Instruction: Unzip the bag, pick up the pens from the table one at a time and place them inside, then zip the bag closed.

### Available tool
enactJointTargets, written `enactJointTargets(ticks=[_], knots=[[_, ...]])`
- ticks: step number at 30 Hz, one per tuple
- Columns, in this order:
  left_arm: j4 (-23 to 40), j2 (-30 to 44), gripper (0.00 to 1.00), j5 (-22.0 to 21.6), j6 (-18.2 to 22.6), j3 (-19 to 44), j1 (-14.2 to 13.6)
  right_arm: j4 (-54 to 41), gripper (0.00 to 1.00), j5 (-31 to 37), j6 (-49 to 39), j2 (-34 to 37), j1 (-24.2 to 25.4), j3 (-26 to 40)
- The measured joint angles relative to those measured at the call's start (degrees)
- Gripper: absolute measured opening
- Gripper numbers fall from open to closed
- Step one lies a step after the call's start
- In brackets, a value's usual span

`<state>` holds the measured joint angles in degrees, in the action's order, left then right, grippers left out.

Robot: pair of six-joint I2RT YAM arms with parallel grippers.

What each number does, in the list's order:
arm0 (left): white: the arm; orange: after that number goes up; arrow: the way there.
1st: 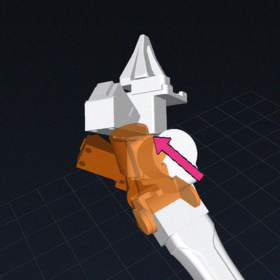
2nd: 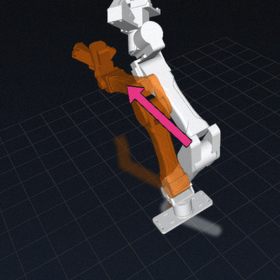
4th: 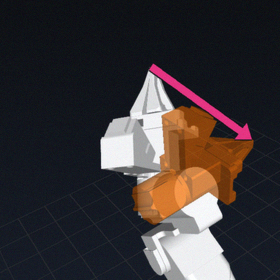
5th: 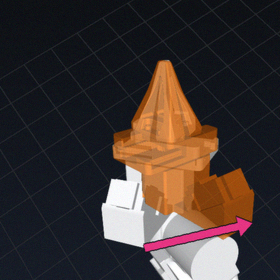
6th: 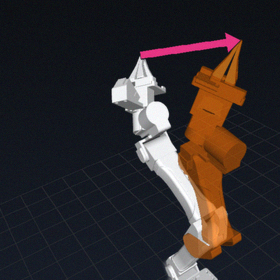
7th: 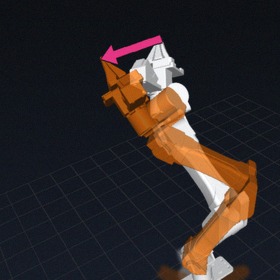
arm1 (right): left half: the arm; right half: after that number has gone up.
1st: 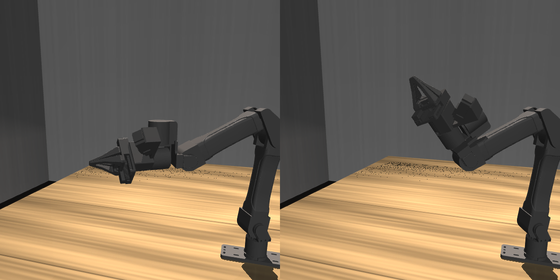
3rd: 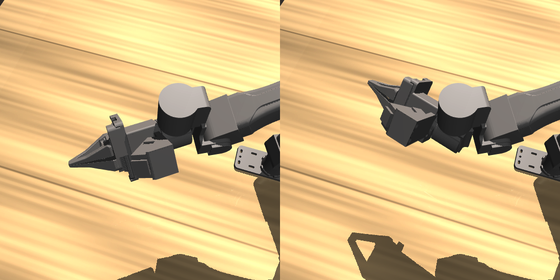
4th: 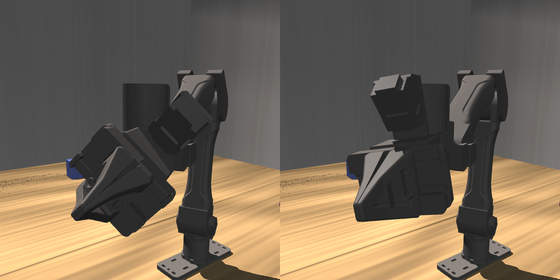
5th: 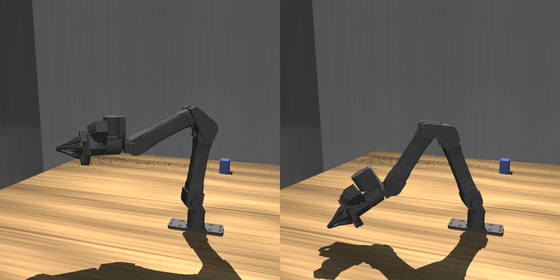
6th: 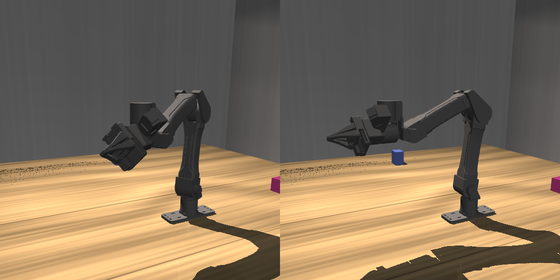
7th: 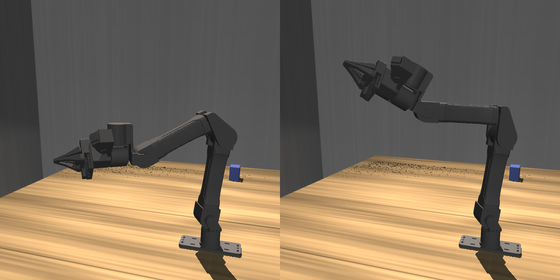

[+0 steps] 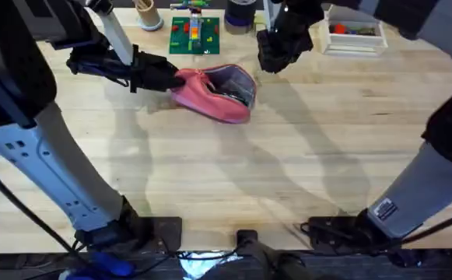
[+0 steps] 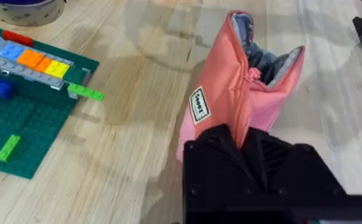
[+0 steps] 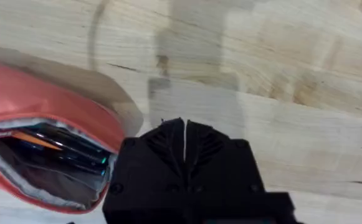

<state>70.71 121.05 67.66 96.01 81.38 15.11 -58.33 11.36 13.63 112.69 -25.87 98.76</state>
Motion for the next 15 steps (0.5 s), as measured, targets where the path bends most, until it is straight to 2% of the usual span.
enactJointTargets(ticks=[5, 14, 15], knots=[[-0.01, 0.02, 0.042, -0.02, 0.0, 0.0, 0.01, 0.0, 0.033, 0.29, 0.0, -2.62, -1.55, -0.04], [-0.01, 0.0, 0.041, -0.14, 0.0, 0.0, 0.01, -0.39, 0.033, 0.24, -0.02, -12.97, -7.74, -0.04], [-0.01, 0.0, 0.041, -0.28, 0.0, -0.02, -0.01, -0.44, 0.059, 0.21, -0.02, -13.63, -8.25, -0.04]])
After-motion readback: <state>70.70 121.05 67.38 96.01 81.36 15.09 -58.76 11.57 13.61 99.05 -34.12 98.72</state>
